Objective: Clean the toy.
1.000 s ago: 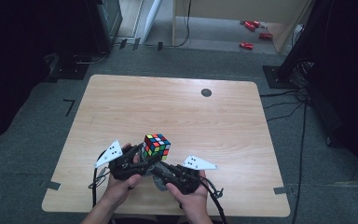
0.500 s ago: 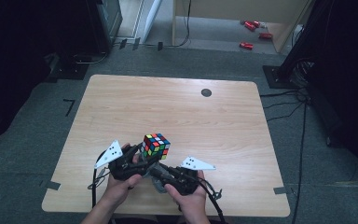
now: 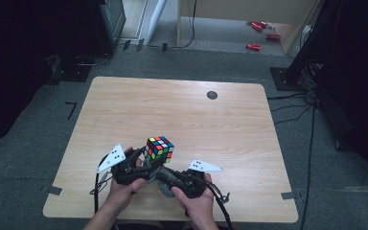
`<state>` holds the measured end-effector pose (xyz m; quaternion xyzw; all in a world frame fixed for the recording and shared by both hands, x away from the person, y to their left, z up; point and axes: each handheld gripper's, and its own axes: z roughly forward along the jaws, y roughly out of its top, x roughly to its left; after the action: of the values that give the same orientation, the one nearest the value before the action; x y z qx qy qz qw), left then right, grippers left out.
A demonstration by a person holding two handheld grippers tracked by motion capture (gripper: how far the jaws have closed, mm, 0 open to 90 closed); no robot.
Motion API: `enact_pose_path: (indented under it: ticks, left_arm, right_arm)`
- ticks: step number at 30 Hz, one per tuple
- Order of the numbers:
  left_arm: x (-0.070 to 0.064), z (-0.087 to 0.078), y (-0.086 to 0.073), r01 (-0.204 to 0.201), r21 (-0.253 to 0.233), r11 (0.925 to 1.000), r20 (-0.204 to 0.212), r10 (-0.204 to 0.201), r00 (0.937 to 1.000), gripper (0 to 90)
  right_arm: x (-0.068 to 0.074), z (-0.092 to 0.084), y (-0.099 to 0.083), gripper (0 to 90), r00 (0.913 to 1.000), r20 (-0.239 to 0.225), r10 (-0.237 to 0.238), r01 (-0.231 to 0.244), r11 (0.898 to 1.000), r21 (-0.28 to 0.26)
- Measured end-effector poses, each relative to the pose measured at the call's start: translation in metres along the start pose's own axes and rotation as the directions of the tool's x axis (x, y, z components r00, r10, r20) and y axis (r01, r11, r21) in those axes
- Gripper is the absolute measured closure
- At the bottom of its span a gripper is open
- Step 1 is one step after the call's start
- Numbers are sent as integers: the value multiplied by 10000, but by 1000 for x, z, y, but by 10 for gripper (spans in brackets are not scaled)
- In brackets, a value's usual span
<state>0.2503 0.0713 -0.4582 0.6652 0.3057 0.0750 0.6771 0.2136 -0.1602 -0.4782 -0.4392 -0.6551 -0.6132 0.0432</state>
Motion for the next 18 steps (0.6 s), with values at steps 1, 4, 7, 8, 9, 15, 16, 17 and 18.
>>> enact_pose_path:
  ticks: [1, 4, 7, 8, 9, 15, 16, 17, 18]
  left_arm:
    - [0, 0, 0, -7, 6, 10000, -20, 7, 10000, 343]
    - [2, -3, 4, 167, -181, 9997, -59, -168, 9998, 343]
    - [4, -5, 4, 167, -175, 9997, -98, -169, 9998, 343]
    - [5, -4, 4, 240, -167, 9996, -45, -240, 9997, 343]
    - [4, -4, 4, 256, -154, 9996, -14, -256, 9997, 343]
    - [4, -2, 3, 410, -144, 9991, 232, -407, 9989, 342]
    - [6, -4, 4, 497, -194, 9986, 174, -493, 9986, 343]
    - [9, -6, 5, 602, -272, 9978, 121, -599, 9981, 343]
    - [11, -8, 5, 665, -354, 9972, 89, -662, 9978, 343]
  right_arm:
    - [-3, -5, 4, 660, 9997, 247, 88, -80, 9994, -325]
    - [-18, -25, 15, 660, 9948, 830, 590, -473, 9895, -1366]
    - [-27, -44, 23, 660, 9848, 1634, 589, -186, 9711, -2380]
    - [-28, -47, 26, 660, 9854, 1595, 591, -163, 9661, -2577]
    - [-28, -49, 28, 659, 9885, 1409, 550, -148, 9623, -2717]
    - [-22, -33, 23, 671, 9989, 133, -452, 468, 9834, -1755]
    - [-21, -30, 22, 673, 9980, 60, -626, 628, 9877, -1428]
    - [-20, -27, 22, 674, 9964, 6, -845, 841, 9916, -984]
    - [-21, -24, 22, 675, 9945, -62, -1041, 1035, 9925, -648]
